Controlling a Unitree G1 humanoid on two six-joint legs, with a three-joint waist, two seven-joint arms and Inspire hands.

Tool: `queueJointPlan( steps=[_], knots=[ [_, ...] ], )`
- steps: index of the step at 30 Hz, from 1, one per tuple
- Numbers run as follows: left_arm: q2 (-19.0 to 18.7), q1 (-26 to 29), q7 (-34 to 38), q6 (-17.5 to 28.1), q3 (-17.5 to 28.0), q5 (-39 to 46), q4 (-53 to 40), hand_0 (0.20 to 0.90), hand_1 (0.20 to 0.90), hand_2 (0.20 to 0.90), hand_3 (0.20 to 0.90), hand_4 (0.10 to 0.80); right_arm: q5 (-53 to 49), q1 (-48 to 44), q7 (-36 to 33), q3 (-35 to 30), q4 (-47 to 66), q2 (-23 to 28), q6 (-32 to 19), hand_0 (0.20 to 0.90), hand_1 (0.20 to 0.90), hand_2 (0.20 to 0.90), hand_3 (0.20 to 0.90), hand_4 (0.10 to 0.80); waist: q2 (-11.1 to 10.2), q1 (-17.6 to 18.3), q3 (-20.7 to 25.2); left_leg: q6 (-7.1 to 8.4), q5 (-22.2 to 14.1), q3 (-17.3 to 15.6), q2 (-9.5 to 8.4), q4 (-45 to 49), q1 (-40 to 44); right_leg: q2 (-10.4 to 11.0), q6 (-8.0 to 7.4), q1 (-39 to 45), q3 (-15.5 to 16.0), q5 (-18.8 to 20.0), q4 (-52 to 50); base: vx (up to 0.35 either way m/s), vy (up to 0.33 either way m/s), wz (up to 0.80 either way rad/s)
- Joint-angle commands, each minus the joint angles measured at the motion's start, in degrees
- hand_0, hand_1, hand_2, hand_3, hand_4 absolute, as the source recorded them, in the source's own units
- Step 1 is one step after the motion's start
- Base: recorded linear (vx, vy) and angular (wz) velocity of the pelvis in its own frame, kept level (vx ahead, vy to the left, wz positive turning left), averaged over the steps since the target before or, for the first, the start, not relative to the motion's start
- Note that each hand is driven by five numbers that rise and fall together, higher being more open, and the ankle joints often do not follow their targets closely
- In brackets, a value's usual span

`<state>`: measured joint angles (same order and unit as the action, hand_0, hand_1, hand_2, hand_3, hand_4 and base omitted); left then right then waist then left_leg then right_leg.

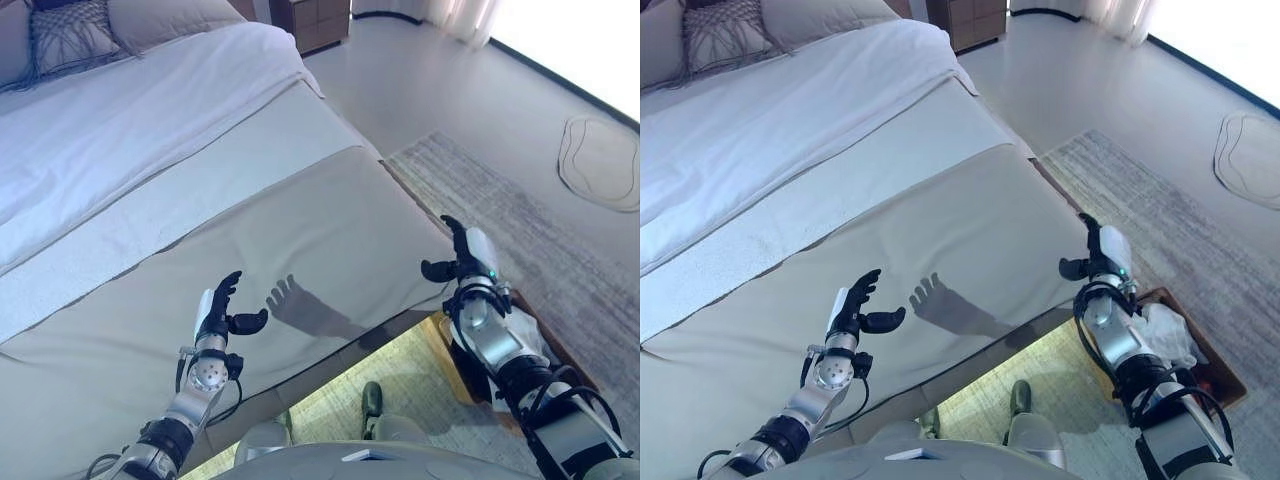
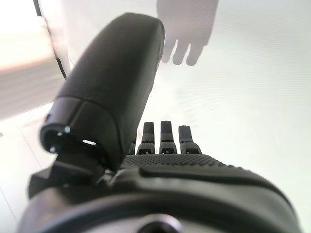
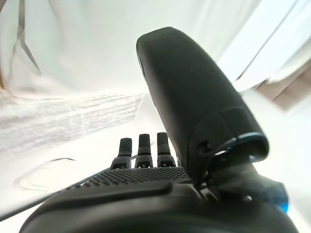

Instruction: Pick up the clothes from the bed and place them into the basket

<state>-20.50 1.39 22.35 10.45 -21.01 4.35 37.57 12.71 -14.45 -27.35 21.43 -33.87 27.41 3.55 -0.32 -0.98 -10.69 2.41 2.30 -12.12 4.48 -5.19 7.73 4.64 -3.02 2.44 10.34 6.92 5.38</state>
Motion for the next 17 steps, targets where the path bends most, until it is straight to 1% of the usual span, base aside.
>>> queueJointPlan(
  steps=[1,8,10,17],
  knots=[
    [0.4,1.9,0.9,6.0,1.5,-3.0,1.2,0.9,0.9,0.9,0.9,0.8,4.7,0.0,-4.4,1.9,4.0,0.8,-2.3,0.9,0.9,0.9,0.9,0.8,-0.3,-1.0,5.3,0.27,-5.2,2.6,0.58,0.2,-0.8,2.9,-2.65,1.6,2.2,-5.0,-0.4,0.045,0.016,0.1],
    [0.2,-1.6,-1.2,5.7,3.9,-4.1,0.1,0.9,0.9,0.9,0.9,0.8,3.6,6.7,-4.1,3.3,7.3,-3.8,-2.8,0.9,0.9,0.9,0.9,0.8,-0.3,-2.1,5.4,-0.02,-5.4,3.6,0.37,0.2,-0.9,3.8,-3.02,2.6,4.1,-5.3,-0.4,0.05,0.018,0.16],
    [0.2,-2.2,-1.5,5.1,4.4,-4.4,0.0,0.9,0.9,0.9,0.9,0.8,3.5,7.8,-3.1,3.6,7.6,-4.2,-2.6,0.9,0.9,0.9,0.9,0.8,-0.3,-2.2,5.4,-0.08,-5.3,3.9,0.33,0.2,-0.9,4.0,-3.17,2.9,4.4,-5.3,-0.4,0.027,0.015,0.22],
    [-0.5,-1.4,-2.2,3.7,4.9,-4.2,0.3,0.9,0.9,0.9,0.9,0.8,3.3,8.1,-3.0,4.3,7.0,-4.6,-1.6,0.9,0.9,0.9,0.9,0.8,-0.4,-2.8,5.4,-0.24,-5.4,4.5,0.12,0.2,-0.5,4.5,-3.39,4.0,5.4,-5.4,-0.4,0.017,0.004,0.11]
  ],
)
